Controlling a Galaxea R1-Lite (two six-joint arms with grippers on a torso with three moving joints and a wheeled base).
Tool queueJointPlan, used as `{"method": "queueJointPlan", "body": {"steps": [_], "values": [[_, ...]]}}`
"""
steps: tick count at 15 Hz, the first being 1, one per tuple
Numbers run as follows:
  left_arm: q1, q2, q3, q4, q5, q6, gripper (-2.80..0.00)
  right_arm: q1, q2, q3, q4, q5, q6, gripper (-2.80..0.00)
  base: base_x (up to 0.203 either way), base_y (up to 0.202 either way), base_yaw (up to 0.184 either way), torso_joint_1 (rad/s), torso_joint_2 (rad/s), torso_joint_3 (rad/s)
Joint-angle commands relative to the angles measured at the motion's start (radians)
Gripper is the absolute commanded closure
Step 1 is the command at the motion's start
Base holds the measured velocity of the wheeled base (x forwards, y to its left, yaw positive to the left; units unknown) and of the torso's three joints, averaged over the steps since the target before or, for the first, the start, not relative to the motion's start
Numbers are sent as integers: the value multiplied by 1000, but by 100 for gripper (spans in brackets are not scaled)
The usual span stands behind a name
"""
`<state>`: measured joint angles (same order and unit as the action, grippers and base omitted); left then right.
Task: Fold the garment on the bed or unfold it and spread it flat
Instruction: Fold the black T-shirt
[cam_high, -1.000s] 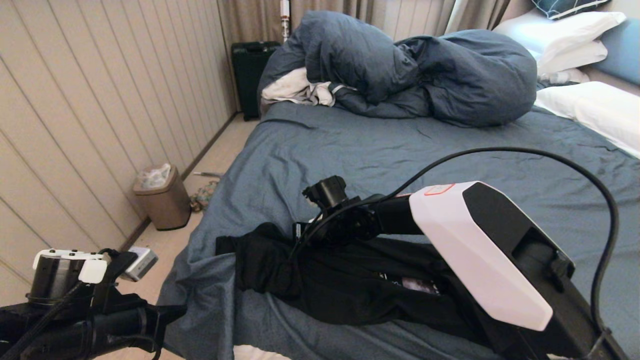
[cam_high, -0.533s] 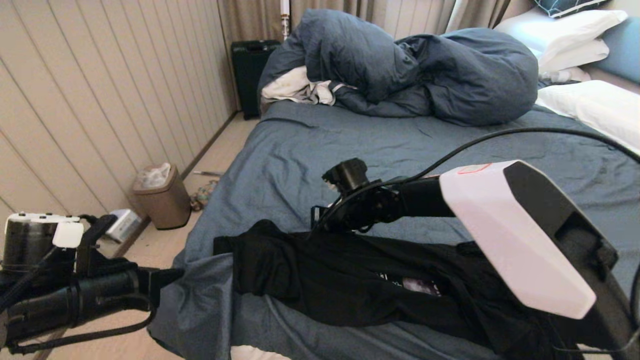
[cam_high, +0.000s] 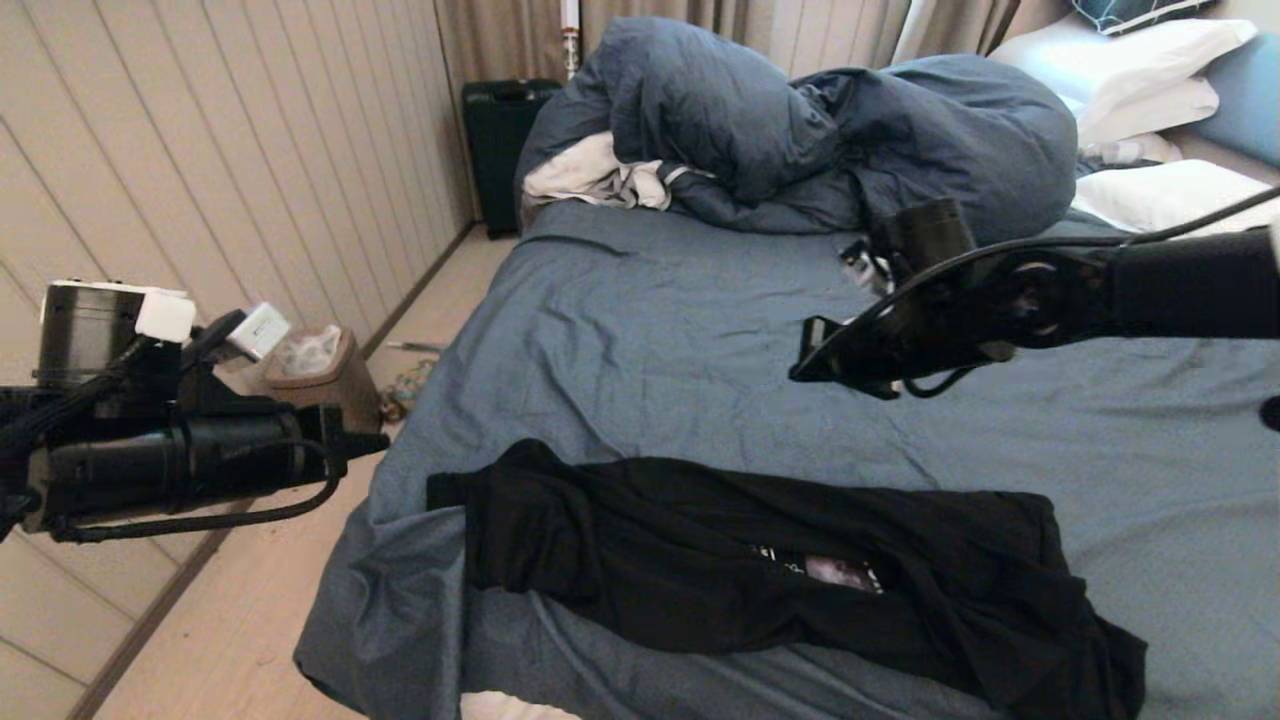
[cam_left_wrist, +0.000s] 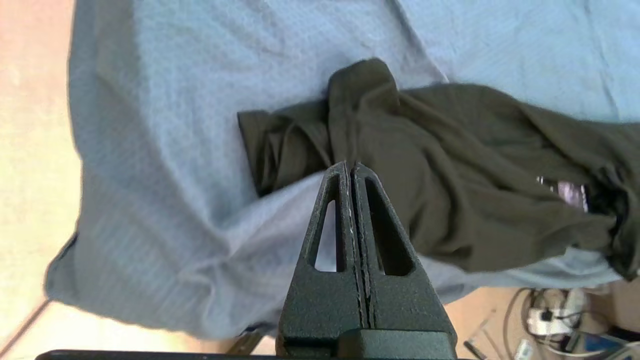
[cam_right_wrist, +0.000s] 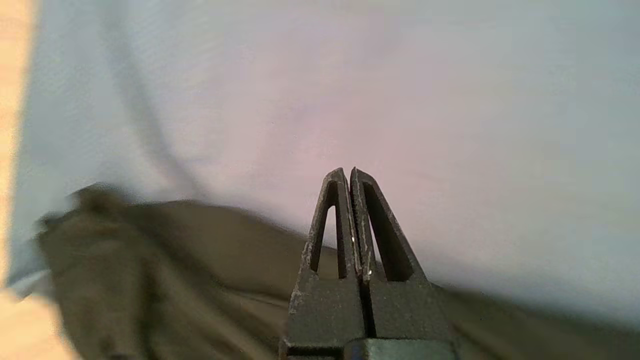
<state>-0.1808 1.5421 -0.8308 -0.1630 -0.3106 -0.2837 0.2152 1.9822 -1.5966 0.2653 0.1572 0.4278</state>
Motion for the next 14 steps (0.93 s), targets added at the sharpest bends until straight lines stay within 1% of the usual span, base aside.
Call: {"method": "queueJointPlan", "body": {"steps": [1, 3, 5, 7, 8, 9, 12, 13, 14], "values": [[-18, 80, -40, 1, -1, -7, 0, -135, -155, 135, 12, 3, -20, 0, 0, 0, 0, 0, 0, 0], [-19, 110, -39, -8, 1, -7, 0, -268, -251, 306, 18, 7, -100, 0, 0, 0, 0, 0, 0, 0], [-14, 101, -21, -7, 1, -12, 0, -378, -343, 445, 18, 42, -181, 0, 0, 0, 0, 0, 0, 0], [-14, 99, 20, -10, 3, -14, 0, -492, -403, 544, 19, 101, -328, 0, 0, 0, 0, 0, 0, 0], [-15, 96, 35, -10, 6, -15, 0, -548, -410, 583, 23, 131, -409, 0, 0, 0, 0, 0, 0, 0], [-16, 96, 42, -10, 8, -14, 0, -594, -406, 611, 26, 157, -472, 0, 0, 0, 0, 0, 0, 0], [-14, 122, 45, -10, 10, -15, 0, -657, -327, 648, 27, 197, -572, 0, 0, 0, 0, 0, 0, 0], [-14, 116, 48, -10, 11, -14, 0, -664, -304, 669, 28, 203, -636, 0, 0, 0, 0, 0, 0, 0], [-15, 102, 56, -10, 11, -14, 0, -665, -298, 692, 28, 207, -680, 0, 0, 0, 0, 0, 0, 0]]}}
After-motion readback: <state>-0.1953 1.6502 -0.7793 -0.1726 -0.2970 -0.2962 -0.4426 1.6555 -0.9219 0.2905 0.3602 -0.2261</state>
